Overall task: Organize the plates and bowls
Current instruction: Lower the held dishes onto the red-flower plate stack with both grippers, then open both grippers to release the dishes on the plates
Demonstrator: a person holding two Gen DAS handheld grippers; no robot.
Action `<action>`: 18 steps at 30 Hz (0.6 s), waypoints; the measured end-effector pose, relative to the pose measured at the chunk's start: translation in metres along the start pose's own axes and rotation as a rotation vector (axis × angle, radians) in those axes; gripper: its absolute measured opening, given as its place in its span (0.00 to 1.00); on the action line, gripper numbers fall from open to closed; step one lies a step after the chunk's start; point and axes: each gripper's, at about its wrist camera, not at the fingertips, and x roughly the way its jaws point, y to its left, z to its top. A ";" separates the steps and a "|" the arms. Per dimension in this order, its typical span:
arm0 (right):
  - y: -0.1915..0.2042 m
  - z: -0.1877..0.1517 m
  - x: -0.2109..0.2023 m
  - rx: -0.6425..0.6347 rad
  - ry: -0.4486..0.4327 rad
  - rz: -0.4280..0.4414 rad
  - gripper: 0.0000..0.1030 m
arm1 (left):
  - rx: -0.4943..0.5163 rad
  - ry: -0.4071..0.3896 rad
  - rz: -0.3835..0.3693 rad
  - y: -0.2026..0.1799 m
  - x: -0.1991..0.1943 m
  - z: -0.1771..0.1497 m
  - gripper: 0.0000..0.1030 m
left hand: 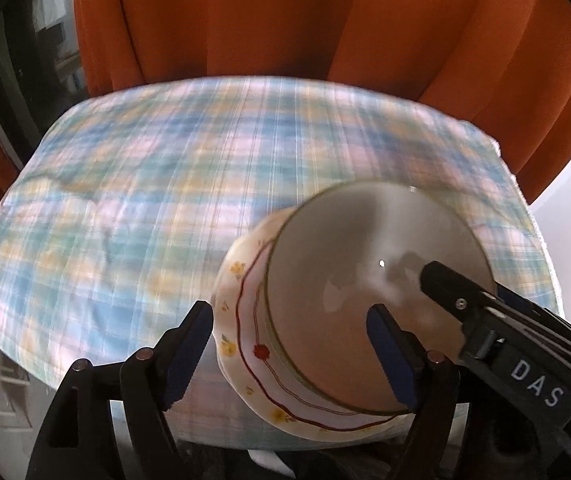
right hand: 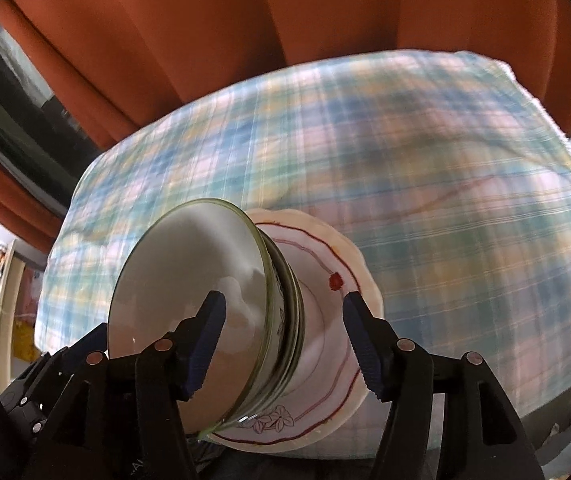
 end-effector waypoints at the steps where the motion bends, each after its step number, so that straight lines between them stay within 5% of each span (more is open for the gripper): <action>1: 0.001 -0.001 -0.006 0.004 -0.025 -0.013 0.63 | 0.005 -0.017 -0.003 0.002 -0.004 0.001 0.78; 10: 0.038 -0.020 -0.061 -0.030 -0.277 -0.142 0.74 | 0.016 -0.187 -0.035 0.047 -0.048 -0.004 0.85; 18: 0.086 -0.057 -0.072 -0.035 -0.335 -0.168 0.78 | 0.063 -0.284 0.013 0.105 -0.071 -0.024 0.93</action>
